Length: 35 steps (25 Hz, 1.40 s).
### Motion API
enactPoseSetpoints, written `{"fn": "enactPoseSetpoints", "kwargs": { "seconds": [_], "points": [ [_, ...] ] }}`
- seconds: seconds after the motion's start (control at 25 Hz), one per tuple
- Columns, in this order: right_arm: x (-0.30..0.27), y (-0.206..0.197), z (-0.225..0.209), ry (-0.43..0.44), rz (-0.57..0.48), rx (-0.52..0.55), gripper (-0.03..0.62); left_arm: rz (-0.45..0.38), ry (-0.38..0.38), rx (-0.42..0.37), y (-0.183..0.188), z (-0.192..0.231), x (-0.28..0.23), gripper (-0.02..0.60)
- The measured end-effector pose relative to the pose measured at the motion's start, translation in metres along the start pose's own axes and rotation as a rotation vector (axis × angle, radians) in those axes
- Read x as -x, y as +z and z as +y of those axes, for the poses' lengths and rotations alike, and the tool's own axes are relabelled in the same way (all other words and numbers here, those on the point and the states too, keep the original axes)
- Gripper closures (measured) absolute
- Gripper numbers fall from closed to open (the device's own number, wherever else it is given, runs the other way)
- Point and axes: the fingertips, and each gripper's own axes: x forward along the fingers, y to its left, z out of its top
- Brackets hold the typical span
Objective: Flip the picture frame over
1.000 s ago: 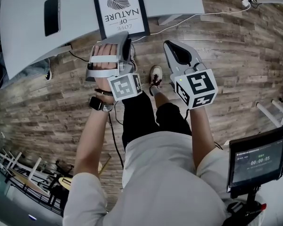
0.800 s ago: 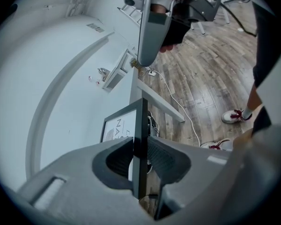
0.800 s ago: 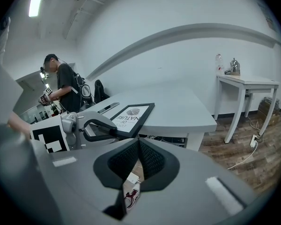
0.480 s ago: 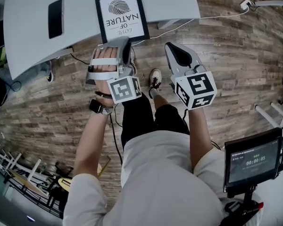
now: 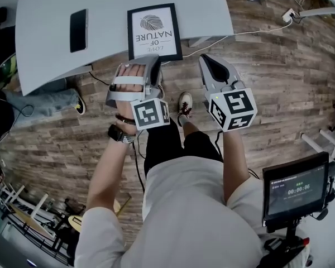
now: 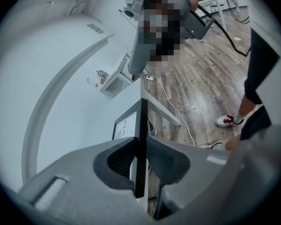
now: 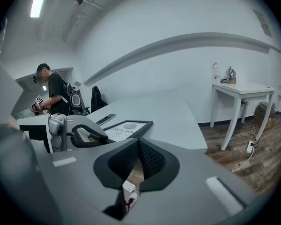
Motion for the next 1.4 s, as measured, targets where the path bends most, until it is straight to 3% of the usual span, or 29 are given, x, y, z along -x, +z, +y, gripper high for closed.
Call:
{"fn": "enactPoseSetpoints", "kwargs": {
  "seconds": [0.4,0.76,1.4],
  "points": [
    [0.020,0.048,-0.009,-0.026,-0.023,0.044,0.592,-0.010,-0.038,0.033,0.011,0.023,0.025,0.500],
    [0.015,0.080,-0.014,0.002,0.027,0.074,0.591,0.002,-0.189,0.113,0.013,0.059,0.032,0.502],
    [-0.038,0.132,-0.001,0.010,0.058,0.121,0.591,-0.093,-0.509,0.249,-0.009,0.110,0.034,0.502]
  ]
}}
